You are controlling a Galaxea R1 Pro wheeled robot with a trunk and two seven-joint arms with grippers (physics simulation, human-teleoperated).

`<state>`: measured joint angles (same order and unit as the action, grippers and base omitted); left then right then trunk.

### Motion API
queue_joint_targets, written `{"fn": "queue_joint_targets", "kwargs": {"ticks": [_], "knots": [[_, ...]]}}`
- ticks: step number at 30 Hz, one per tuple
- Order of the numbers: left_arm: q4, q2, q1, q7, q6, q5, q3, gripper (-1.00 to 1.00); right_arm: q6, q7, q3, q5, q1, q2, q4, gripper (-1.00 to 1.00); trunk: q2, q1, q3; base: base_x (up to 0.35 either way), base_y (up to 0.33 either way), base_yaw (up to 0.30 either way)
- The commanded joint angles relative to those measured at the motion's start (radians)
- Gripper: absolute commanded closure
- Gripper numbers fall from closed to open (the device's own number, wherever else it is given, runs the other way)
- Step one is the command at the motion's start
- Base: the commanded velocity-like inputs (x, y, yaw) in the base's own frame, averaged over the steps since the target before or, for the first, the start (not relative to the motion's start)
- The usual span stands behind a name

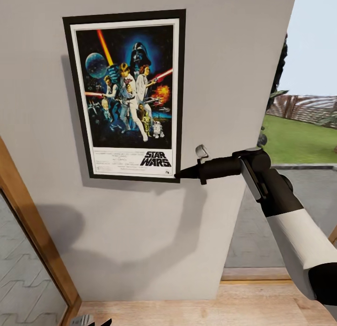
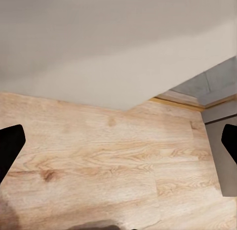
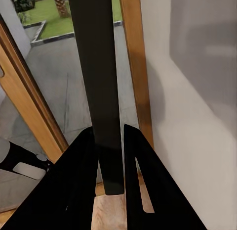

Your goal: Pick up the poster from the kitchen countertop and hang it on one of the wall nails in the kitchen.

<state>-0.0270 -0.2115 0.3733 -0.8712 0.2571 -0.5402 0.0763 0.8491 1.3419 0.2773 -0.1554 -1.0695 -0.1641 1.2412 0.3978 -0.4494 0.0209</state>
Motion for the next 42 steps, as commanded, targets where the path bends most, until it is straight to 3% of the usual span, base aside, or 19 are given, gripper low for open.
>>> {"fn": "queue_joint_targets", "kwargs": {"ticks": [1, 13, 42], "knots": [[0.001, 0.0, 0.001, -0.002, 0.006, -0.006, 0.008, -1.0, 0.01, 0.0, 0.002, -0.007, -0.001, -0.001, 0.0, 1.0, 0.002, -0.001, 0.002, 0.055, 0.0, 0.0], [0.001, 0.0, 0.001, -0.002, 0.006, -0.006, 0.008, -1.0, 0.01, 0.0, 0.002, -0.007, -0.001, -0.001, 0.0, 1.0, 0.002, -0.001, 0.002, 0.172, 0.0, 0.0], [0.001, -0.002, 0.001, -0.002, 0.005, -0.006, 0.008, -1.0, 0.01, 0.0, 0.002, -0.007, -0.001, -0.002, 0.0, 1.0, 0.002, -0.001, 0.002, 0.034, 0.0, 0.0]]}}
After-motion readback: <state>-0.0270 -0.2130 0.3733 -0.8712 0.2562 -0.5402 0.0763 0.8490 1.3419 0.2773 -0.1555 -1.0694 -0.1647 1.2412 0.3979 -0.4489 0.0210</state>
